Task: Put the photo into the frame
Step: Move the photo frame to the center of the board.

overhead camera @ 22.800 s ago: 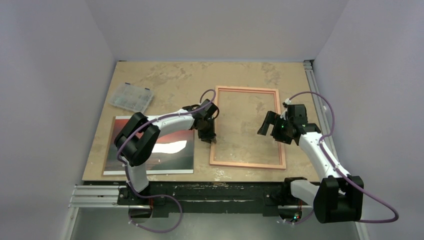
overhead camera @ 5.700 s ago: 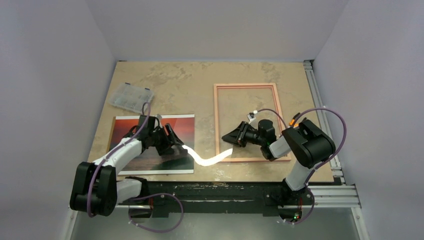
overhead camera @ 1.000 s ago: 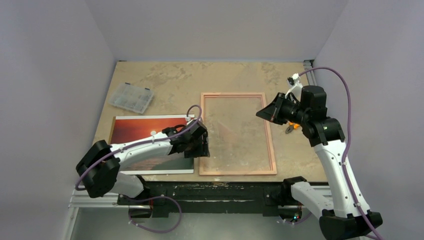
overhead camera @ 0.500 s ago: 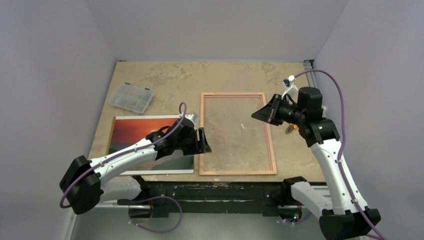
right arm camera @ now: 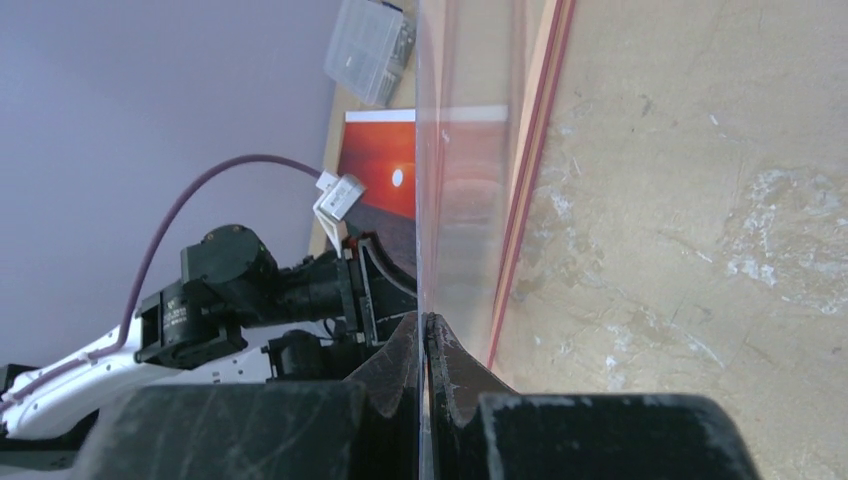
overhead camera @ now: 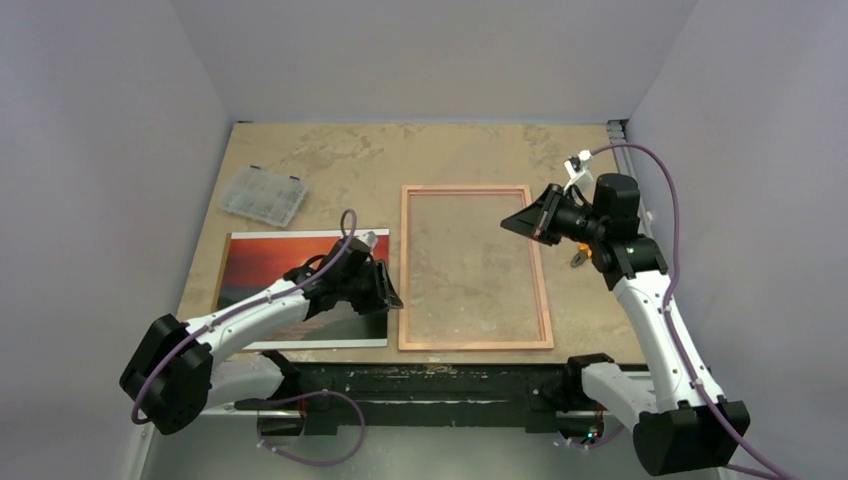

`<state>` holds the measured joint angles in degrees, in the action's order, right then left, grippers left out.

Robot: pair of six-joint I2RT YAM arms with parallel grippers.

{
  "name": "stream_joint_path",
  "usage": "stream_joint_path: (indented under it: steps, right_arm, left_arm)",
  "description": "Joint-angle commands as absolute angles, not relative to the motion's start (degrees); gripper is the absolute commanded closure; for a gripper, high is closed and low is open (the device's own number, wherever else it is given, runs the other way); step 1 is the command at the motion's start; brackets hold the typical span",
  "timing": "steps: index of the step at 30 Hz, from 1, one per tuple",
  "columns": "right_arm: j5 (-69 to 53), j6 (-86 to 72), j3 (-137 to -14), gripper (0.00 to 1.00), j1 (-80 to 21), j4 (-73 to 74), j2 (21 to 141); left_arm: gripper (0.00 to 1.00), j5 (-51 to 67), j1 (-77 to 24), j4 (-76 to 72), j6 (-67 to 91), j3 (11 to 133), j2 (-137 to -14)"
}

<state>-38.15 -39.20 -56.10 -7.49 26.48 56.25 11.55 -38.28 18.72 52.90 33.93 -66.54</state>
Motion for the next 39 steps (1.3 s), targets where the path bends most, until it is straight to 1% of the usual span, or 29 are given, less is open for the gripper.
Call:
stream_joint_path:
  steps: [1, 4, 10, 11, 15, 23, 33, 37, 39]
  right_arm:
    - [-43.3, -44.3, -53.7, 1.0, -4.1, 16.4, 56.6]
    - [-44.3, -46.7, -52.0, 1.0, -1.9, 13.4, 56.4]
    - [-44.5, -49.0, -49.9, 1.0, -0.2, 10.7, 55.3]
    - [-44.6, -49.1, -49.7, 1.0, 1.3, 10.6, 55.2]
    - [-45.0, -48.9, -49.3, 1.0, 2.3, 10.5, 55.5]
    - [-46.3, -49.4, -47.7, 1.0, 2.5, 9.3, 55.8]
    - [-46.7, -49.4, -46.6, 1.0, 2.6, 8.9, 55.7]
    - [-47.0, -49.3, -46.4, 1.0, 2.6, 8.9, 55.4]
    - [-47.1, -49.4, -46.5, 1.0, 2.6, 8.8, 55.4]
  left_arm:
    - [0.64, 10.7, -37.7, 17.1, 51.9, 34.6, -68.6]
    - [0.69, 10.5, -37.7, 17.2, 51.2, 35.8, -71.5]
    - [0.75, 10.1, -37.6, 16.6, 50.3, 37.3, -75.1]
    - [0.76, 9.9, -37.6, 16.7, 50.2, 37.4, -75.5]
    - [0.77, 10.3, -37.7, 16.0, 49.4, 37.6, -76.0]
    - [0.76, 11.7, -37.6, 13.0, 49.9, 36.5, -75.6]
    - [0.76, 11.8, -37.6, 11.3, 50.3, 35.6, -78.8]
    - [0.78, 11.7, -37.7, 10.3, 50.8, 34.2, -79.8]
    - [0.8, 11.2, -37.6, 10.4, 51.0, 33.7, -79.7]
